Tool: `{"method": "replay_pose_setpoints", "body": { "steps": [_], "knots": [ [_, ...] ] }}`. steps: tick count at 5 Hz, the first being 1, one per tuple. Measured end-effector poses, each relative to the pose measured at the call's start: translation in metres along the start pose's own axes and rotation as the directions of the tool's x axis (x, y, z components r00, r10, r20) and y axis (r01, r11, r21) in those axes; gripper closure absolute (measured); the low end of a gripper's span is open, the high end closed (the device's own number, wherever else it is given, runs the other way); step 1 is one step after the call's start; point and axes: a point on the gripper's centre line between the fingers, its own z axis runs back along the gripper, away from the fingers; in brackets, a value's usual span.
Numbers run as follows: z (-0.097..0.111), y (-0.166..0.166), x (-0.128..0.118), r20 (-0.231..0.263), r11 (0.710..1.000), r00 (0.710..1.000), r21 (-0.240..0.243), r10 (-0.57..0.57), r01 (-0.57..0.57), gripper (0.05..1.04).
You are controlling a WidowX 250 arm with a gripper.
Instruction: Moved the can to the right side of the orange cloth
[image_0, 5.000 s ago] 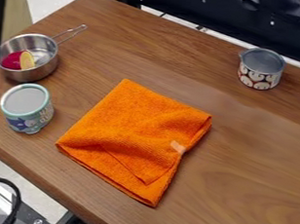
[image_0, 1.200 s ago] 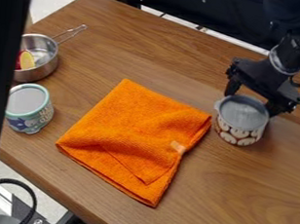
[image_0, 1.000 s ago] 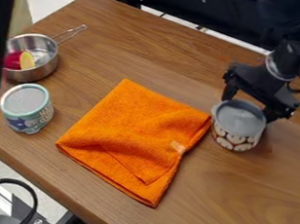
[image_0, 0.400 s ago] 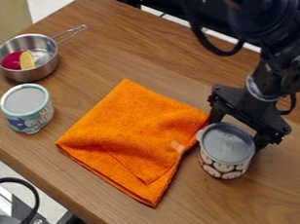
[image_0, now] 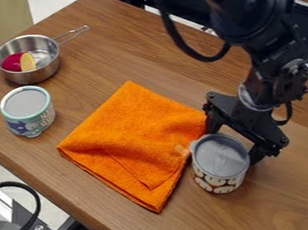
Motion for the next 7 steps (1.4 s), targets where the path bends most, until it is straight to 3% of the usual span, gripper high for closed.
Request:
{"method": "replay_pose_setpoints", "body": {
  "steps": [2,3,5,6,7],
  "knots": [
    [0.013,0.000,-0.005,0.016,0.999,1.000,-0.047,-0.019,0.020,0.086],
    [0.022,-0.002,0.010,0.052,0.998,0.999,-0.057,0.008,-0.005,0.086],
    [0.019,-0.003,0.055,0.122,0.998,0.992,-0.042,0.042,-0.037,0.086],
    [0.024,0.017,0.076,0.130,0.996,0.988,0.032,0.083,-0.088,0.086],
    [0.025,0.046,0.079,0.089,0.990,0.989,0.070,0.118,-0.124,0.086]
  ]
}}
